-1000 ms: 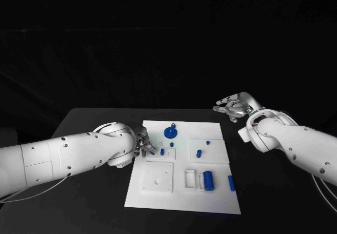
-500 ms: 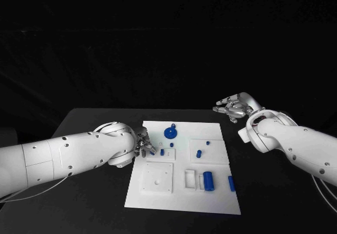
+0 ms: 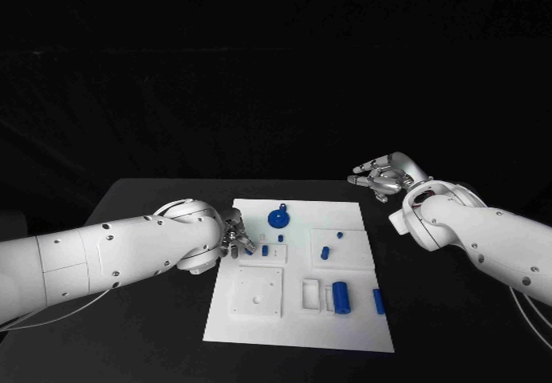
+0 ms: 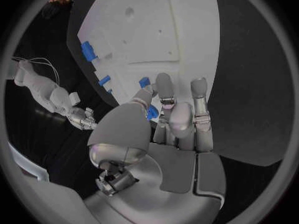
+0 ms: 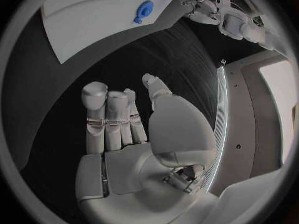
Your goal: Assemble the parts on the task board
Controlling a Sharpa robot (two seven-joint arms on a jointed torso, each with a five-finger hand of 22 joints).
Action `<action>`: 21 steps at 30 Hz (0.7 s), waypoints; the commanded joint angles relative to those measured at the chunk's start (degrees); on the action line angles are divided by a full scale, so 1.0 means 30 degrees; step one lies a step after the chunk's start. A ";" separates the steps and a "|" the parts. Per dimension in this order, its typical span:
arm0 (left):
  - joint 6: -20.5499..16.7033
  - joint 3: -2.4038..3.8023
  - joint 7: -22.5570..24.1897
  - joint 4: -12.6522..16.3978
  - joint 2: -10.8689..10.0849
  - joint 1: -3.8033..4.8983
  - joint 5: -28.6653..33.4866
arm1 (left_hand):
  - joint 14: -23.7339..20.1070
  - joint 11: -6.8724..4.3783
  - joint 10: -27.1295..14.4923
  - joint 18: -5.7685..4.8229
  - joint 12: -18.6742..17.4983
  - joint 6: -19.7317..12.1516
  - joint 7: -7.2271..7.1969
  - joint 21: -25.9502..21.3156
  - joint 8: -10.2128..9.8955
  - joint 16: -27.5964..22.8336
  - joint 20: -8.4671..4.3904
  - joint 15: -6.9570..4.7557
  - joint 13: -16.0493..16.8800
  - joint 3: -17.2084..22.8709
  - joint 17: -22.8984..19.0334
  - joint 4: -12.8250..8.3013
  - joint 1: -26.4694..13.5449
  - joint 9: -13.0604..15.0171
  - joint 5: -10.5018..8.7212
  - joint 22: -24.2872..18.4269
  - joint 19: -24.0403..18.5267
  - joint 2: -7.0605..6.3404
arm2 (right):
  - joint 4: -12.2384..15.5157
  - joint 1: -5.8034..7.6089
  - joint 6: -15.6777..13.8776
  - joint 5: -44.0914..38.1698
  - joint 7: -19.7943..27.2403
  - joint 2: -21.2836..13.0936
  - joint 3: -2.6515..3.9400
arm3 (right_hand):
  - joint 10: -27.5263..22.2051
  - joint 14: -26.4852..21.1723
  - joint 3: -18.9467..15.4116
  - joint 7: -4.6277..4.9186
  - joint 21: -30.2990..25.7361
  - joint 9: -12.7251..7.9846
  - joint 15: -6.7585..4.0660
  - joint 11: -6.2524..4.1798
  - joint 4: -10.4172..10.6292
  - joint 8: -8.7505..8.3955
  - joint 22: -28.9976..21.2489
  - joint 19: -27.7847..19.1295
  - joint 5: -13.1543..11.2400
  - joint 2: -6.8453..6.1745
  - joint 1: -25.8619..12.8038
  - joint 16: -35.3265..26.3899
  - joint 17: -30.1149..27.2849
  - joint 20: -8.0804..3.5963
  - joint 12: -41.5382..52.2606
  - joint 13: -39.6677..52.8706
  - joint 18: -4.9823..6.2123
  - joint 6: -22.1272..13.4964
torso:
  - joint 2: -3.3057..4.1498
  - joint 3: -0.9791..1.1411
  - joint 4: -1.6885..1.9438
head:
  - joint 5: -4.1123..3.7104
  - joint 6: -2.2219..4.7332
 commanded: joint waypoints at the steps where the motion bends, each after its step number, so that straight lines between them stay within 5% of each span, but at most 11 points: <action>1: 0.1665 -0.0225 -0.0420 0.0070 0.0077 -0.0299 0.0177 | 0.0055 -0.0521 0.0584 0.0130 0.0144 0.4126 -0.2461 0.0074 -0.0018 0.0131 0.0146 -0.0050 0.0079 0.0247 0.0073 -0.0224 -0.0133 -0.0049 0.0064 0.0378 -0.0037 0.0139 | 0.0038 -0.0012 0.0174 -0.0139 0.0185 -0.0007 0.0010 | 0.0012 0.0073 0.0132 0.0040 -0.0089 -0.0029 -0.0029 -0.0084 -0.0003 -0.0075 0.1562 0.0956 0.0091 0.0039 -0.0163 -0.0128 0.0011 0.0005 0.0047 0.0015 0.0349 -0.0055 | -0.0004 -0.0006 0.0028 | -0.0036 0.0021; 10: 0.2089 -0.0225 -0.0394 0.0106 0.0144 -0.0299 0.0038 | 0.0075 -0.0497 0.0581 0.0133 0.0211 0.4252 -0.2478 0.0099 -0.0014 0.0194 0.0183 -0.0025 0.0279 0.0173 0.0179 -0.0111 -0.0161 -0.0212 -0.0460 0.0374 -0.0037 0.0289 | 0.0026 -0.0015 0.0185 -0.0132 0.0206 0.0018 0.0010 | 0.0013 0.0095 0.0155 0.0039 -0.0105 -0.0030 -0.0033 -0.0084 0.0033 -0.0075 0.1557 0.0958 0.0192 0.0066 -0.0244 -0.0101 0.0041 0.0002 0.0040 0.0006 0.0352 -0.0056 | -0.0006 -0.0013 0.0004 | 0.0014 0.0087; 14: 0.2238 -0.0225 -0.0396 0.0130 0.0158 -0.0299 -0.0090 | 0.0064 -0.0496 0.0581 0.0225 0.0191 0.4299 -0.2480 0.0089 0.0002 0.0235 0.0300 -0.0015 0.0421 -0.0054 0.0233 0.0162 0.0134 -0.0389 -0.0665 0.0366 -0.0044 0.0311 | 0.0011 -0.0018 0.0189 -0.0126 0.0214 0.0025 0.0010 | 0.0029 0.0105 0.0191 0.0037 -0.0061 -0.0030 -0.0038 -0.0095 0.0036 -0.0075 0.1565 0.0973 0.0215 0.0076 -0.0245 -0.0107 0.0034 -0.0003 0.0051 0.0017 0.0350 -0.0054 | -0.0006 -0.0011 0.0005 | 0.0010 -0.0067; 18: 0.2311 -0.0225 -0.0392 0.0135 0.0182 -0.0300 -0.0146 | 0.0076 -0.0490 0.0582 0.0284 0.0219 0.4353 -0.2498 0.0095 0.0041 0.0246 0.0353 -0.0008 0.0497 -0.0208 0.0267 0.0474 0.0213 -0.0467 -0.1649 0.0369 -0.0026 0.0465 | -0.0003 -0.0023 0.0191 -0.0124 0.0219 0.0029 0.0010 | 0.0029 0.0105 0.0191 0.0037 -0.0061 -0.0030 -0.0038 -0.0095 0.0036 -0.0075 0.1565 0.0973 0.0215 0.0076 -0.0245 -0.0107 0.0034 -0.0003 0.0051 0.0017 0.0350 -0.0054 | -0.0002 -0.0001 0.0012 | -0.0005 -0.0035; 21: 0.2339 -0.0225 -0.0378 0.0146 0.0199 -0.0301 -0.0162 | 0.0071 -0.0490 0.0582 0.0289 0.0230 0.4354 -0.2498 0.0097 0.0043 0.0240 0.0360 -0.0009 0.0509 -0.0227 0.0253 0.0506 0.0243 -0.0474 -0.1701 0.0369 -0.0021 0.0483 | -0.0005 -0.0025 0.0193 -0.0123 0.0226 0.0032 0.0010 | 0.0029 0.0105 0.0191 0.0037 -0.0061 -0.0030 -0.0038 -0.0095 0.0036 -0.0075 0.1565 0.0973 0.0215 0.0076 -0.0245 -0.0107 0.0034 -0.0003 0.0051 0.0017 0.0350 -0.0054 | -0.0007 -0.0001 0.0013 | -0.0015 0.0000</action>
